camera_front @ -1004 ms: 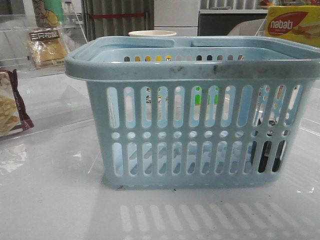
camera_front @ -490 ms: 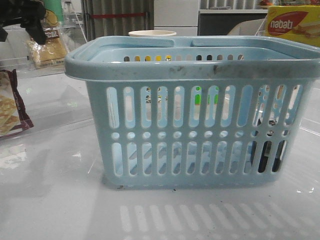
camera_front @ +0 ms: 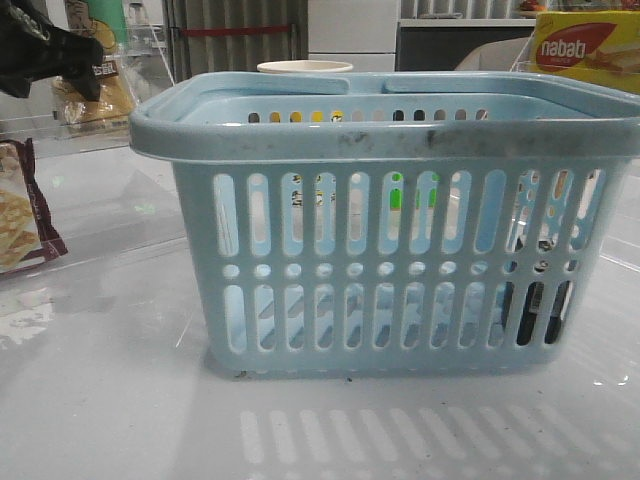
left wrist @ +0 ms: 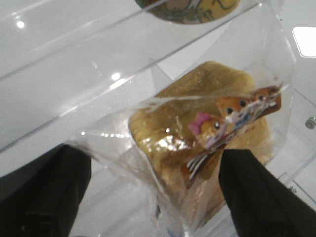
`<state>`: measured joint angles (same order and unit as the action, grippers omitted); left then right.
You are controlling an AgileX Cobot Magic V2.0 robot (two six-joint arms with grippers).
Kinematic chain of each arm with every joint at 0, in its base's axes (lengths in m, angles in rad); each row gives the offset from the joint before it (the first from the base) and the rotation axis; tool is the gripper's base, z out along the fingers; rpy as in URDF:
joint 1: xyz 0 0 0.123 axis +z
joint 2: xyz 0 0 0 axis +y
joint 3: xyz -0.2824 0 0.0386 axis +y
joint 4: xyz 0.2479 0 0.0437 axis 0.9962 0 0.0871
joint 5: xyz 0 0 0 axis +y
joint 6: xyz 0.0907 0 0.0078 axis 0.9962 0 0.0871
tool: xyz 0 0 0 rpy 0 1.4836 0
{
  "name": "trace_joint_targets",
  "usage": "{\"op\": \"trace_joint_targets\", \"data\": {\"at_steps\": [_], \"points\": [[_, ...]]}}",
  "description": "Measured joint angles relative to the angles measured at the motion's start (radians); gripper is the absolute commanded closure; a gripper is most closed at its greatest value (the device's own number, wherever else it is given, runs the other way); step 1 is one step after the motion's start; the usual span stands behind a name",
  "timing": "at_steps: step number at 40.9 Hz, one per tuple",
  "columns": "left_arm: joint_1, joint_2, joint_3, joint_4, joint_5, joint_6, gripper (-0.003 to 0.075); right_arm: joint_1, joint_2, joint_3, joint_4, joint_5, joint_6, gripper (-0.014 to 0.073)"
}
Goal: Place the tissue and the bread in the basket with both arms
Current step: 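Reach the left gripper to the bagged bread roll and grasp it, then lift the bagged bread with the left gripper and carry it over the basket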
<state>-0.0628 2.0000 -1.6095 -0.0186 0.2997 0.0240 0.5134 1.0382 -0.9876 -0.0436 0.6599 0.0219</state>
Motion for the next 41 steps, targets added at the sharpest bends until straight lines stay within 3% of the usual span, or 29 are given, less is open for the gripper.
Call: {"op": "trace_joint_targets", "data": {"at_steps": [5, 15, 28, 33, 41], "points": [[-0.002, 0.025, 0.0, -0.001, -0.027, 0.0, 0.0158, 0.0, 0.0, 0.0, 0.0, 0.0, 0.0, 0.0023], [-0.003, 0.031, 0.0, -0.003, -0.03, 0.0, 0.0385, 0.0, 0.0, 0.0, 0.0, 0.0, 0.0, 0.0023], [-0.007, 0.023, -0.001, -0.008, 0.006, 0.0, 0.0577, 0.0, 0.0, 0.0, 0.0, 0.0, 0.0, 0.0023], [-0.011, -0.008, -0.001, -0.008, 0.06, 0.0, 0.0628, 0.0, 0.0, 0.0, 0.0, 0.0, 0.0, 0.0023], [-0.051, -0.12, -0.001, -0.008, 0.156, 0.0, 0.0629, 0.0, 0.0, 0.0, 0.0, 0.0, 0.0, 0.0023]]}}
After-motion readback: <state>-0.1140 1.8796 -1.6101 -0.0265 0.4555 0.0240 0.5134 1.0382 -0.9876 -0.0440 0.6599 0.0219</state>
